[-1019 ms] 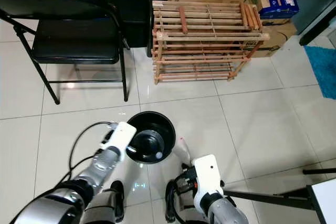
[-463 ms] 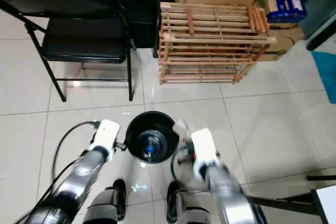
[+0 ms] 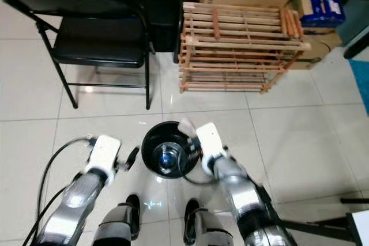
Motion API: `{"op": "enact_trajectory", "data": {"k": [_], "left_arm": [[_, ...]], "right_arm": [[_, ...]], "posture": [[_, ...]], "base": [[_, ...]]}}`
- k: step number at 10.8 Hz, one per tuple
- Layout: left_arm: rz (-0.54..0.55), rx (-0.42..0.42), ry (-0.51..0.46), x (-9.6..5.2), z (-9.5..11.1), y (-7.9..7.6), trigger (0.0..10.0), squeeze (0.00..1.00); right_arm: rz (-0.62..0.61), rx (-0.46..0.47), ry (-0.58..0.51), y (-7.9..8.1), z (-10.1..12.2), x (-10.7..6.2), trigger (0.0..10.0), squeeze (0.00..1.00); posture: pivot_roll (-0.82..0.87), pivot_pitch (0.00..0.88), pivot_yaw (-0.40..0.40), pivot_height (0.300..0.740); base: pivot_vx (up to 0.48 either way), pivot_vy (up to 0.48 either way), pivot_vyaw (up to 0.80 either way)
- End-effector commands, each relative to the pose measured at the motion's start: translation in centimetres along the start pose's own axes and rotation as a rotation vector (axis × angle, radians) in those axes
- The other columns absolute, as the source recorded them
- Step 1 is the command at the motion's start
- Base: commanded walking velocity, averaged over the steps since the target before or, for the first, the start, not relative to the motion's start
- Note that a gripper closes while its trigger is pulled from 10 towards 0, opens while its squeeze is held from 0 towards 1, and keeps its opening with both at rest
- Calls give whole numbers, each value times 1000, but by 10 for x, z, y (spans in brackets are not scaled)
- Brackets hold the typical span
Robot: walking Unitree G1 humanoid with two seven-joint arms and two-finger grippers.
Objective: Picking trash to rubbish bin
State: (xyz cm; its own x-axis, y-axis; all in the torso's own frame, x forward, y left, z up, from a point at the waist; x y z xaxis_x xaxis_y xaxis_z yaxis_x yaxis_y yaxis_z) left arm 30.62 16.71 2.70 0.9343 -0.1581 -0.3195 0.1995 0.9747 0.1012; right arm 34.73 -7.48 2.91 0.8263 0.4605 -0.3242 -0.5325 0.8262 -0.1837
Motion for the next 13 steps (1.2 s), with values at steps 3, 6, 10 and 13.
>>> {"op": "enact_trajectory", "data": {"k": [3,6,10,13], "left_arm": [[34,-8,30,-13,3,9,10000,75],[54,-10,53,-29,7,15,10000,102],[-50,-22,188,-47,-13,14,10000,463],[-107,-48,188,-54,-12,12,10000,412]], "right_arm": [[-30,41,47,-8,-8,12,10000,0],[-5,39,86,0,-9,22,10000,0],[-13,62,94,7,-6,28,10000,0],[-23,127,89,11,-1,31,10000,0]], "posture": [[502,319,-153,740],[543,336,-154,740],[602,378,-128,740],[612,397,-114,740]], "base": [[0,0,0],[0,0,0],[0,0,0],[0,0,0]]}}
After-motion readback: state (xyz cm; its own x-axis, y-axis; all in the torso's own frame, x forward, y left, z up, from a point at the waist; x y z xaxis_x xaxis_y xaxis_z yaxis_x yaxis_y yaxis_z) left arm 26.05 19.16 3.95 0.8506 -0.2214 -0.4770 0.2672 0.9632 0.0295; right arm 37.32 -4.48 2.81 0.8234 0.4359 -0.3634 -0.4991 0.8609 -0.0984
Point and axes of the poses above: a point about 5 cm out from each wrist's last joint towards the gripper, its own x axis pointing out of the wrist towards the gripper, its own z axis along the axis of the wrist's last joint, y = z × x, the point moved 5 cm from there along x, pointing out of the wrist towards the gripper, and after that the axes turned 9 degrees about -x, right-handed, at the moved point
